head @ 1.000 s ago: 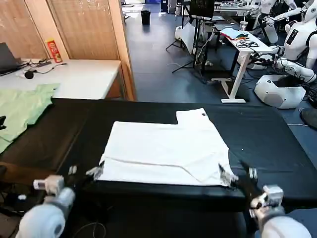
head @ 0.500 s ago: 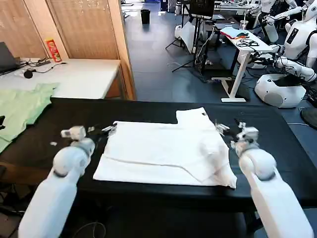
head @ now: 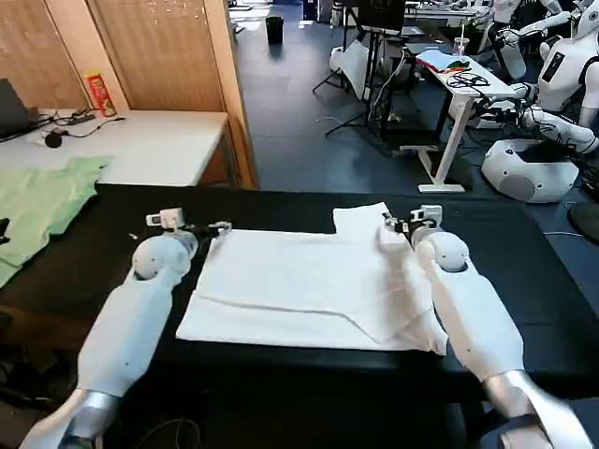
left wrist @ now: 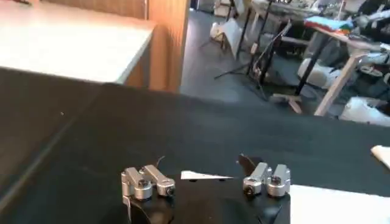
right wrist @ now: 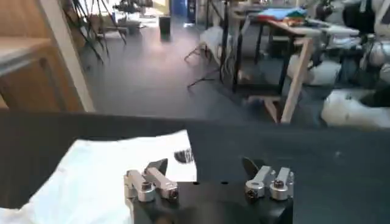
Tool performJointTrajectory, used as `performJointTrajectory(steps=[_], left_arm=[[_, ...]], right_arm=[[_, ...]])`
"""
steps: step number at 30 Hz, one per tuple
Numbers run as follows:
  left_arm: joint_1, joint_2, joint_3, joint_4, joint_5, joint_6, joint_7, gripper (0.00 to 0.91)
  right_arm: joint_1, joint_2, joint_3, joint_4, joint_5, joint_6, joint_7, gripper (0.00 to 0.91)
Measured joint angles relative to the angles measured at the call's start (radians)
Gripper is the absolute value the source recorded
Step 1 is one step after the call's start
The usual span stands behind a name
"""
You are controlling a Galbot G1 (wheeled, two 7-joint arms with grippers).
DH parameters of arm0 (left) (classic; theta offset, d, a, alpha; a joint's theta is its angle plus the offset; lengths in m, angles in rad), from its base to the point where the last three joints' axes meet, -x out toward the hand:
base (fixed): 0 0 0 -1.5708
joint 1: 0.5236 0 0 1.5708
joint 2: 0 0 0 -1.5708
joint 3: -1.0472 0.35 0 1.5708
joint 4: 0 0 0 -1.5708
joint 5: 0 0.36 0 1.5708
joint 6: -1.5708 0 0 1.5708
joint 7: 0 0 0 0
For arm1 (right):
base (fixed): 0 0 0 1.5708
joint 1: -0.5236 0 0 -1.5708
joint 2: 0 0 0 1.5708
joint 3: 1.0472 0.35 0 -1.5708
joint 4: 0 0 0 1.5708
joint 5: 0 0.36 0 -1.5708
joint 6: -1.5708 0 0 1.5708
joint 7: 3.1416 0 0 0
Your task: Fold and organize the clothes.
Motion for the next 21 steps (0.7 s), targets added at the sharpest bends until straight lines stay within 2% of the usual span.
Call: performJointTrajectory(steps=[4, 6, 8, 9, 10, 11, 12, 13, 14, 15, 16, 18, 20, 21], left_arm=[[-0.009, -0.012, 0.000, 0.028, 0.014, -0.002, 0.010, 0.878], [-0.011, -0.016, 0.000, 0.038, 0.026, -0.004, 0.019, 0.878], [-0.013, -0.020, 0.000, 0.045, 0.035, -0.007, 0.022, 0.839], [-0.015, -0.023, 0.001, 0.050, 0.048, -0.010, 0.023, 0.761], [-0.016, -0.026, 0.001, 0.054, 0.057, -0.013, 0.024, 0.741], [-0.018, -0.029, 0.001, 0.059, 0.063, -0.016, 0.024, 0.683], [-0.022, -0.033, 0.000, 0.066, 0.068, -0.020, 0.024, 0.556], [-0.024, -0.036, -0.001, 0.072, 0.071, -0.024, 0.025, 0.429], [-0.025, -0.039, -0.002, 0.076, 0.072, -0.026, 0.025, 0.332], [-0.026, -0.041, -0.003, 0.081, 0.072, -0.026, 0.026, 0.195], [-0.027, -0.042, -0.004, 0.082, 0.073, -0.026, 0.027, 0.195], [-0.027, -0.044, -0.004, 0.082, 0.075, -0.026, 0.030, 0.185], [-0.027, -0.046, -0.004, 0.082, 0.078, -0.026, 0.032, 0.176], [-0.026, -0.047, -0.004, 0.081, 0.082, -0.026, 0.032, 0.176]], right_arm=[[0.001, 0.009, 0.001, -0.017, -0.006, 0.001, -0.006, 0.878], [0.002, 0.012, 0.002, -0.026, -0.017, 0.004, -0.013, 0.780], [0.004, 0.016, 0.005, -0.035, -0.029, 0.008, -0.020, 0.761], [0.005, 0.017, 0.006, -0.039, -0.031, 0.008, -0.023, 0.741], [0.005, 0.019, 0.007, -0.041, -0.032, 0.008, -0.024, 0.731], [0.005, 0.020, 0.009, -0.042, -0.032, 0.008, -0.025, 0.722], [0.005, 0.021, 0.009, -0.042, -0.032, 0.008, -0.026, 0.644], [0.003, 0.021, 0.009, -0.042, -0.033, 0.008, -0.027, 0.614], [0.002, 0.022, 0.009, -0.041, -0.033, 0.008, -0.027, 0.556], [0.001, 0.022, 0.008, -0.041, -0.034, 0.008, -0.029, 0.488], [0.000, 0.022, 0.008, -0.040, -0.034, 0.008, -0.032, 0.478], [-0.003, 0.023, 0.006, -0.037, -0.038, 0.008, -0.041, 0.312], [-0.007, 0.023, 0.004, -0.031, -0.039, 0.008, -0.047, 0.215], [-0.009, 0.023, 0.004, -0.028, -0.039, 0.008, -0.051, 0.195]])
